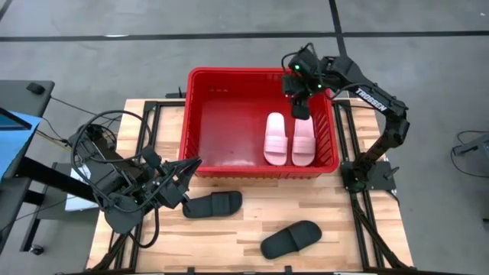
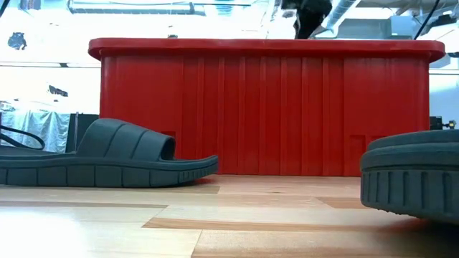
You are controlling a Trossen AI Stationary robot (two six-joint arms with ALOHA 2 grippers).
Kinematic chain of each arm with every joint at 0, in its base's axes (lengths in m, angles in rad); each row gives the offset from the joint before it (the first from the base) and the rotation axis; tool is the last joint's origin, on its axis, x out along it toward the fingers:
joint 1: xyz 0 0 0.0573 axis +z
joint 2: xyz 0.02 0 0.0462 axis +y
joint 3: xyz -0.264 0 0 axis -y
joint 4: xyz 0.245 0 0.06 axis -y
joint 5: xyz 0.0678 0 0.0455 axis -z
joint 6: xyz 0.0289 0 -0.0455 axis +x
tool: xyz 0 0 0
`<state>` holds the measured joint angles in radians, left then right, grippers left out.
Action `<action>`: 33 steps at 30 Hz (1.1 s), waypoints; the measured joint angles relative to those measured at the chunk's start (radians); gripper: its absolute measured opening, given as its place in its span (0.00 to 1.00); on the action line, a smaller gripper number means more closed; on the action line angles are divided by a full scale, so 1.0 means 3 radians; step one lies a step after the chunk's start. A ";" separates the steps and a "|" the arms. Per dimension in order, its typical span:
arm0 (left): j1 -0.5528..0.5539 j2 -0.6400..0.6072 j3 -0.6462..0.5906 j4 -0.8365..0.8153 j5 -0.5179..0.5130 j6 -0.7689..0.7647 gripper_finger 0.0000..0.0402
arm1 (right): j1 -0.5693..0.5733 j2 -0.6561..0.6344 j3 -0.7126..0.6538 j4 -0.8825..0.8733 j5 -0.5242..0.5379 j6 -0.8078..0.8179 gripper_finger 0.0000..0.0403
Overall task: Pick and place slides into bin
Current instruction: Put the left black slide into the bin
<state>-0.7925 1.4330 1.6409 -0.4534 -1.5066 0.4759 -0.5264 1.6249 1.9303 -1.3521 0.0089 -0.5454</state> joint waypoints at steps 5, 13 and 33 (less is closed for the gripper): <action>0.0000 -0.0001 0.0000 -0.0005 0.0005 0.0000 0.08 | 0.0111 0.0000 0.0301 0.0015 -0.0570 0.0379 0.36; 0.0000 0.0000 0.0000 -0.0014 0.0236 -0.0004 0.08 | 0.0287 -0.0067 0.0457 0.0120 -0.1755 0.0867 0.36; 0.0000 -0.0804 -0.0077 -0.1715 0.0790 -0.2805 0.08 | 0.1671 -0.0878 -0.0044 0.0852 -0.1356 0.1303 0.36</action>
<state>-0.7925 1.1918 1.6177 -0.9678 -1.2697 -0.3656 -0.0250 1.3615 1.9171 -1.0964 -0.3978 -0.1545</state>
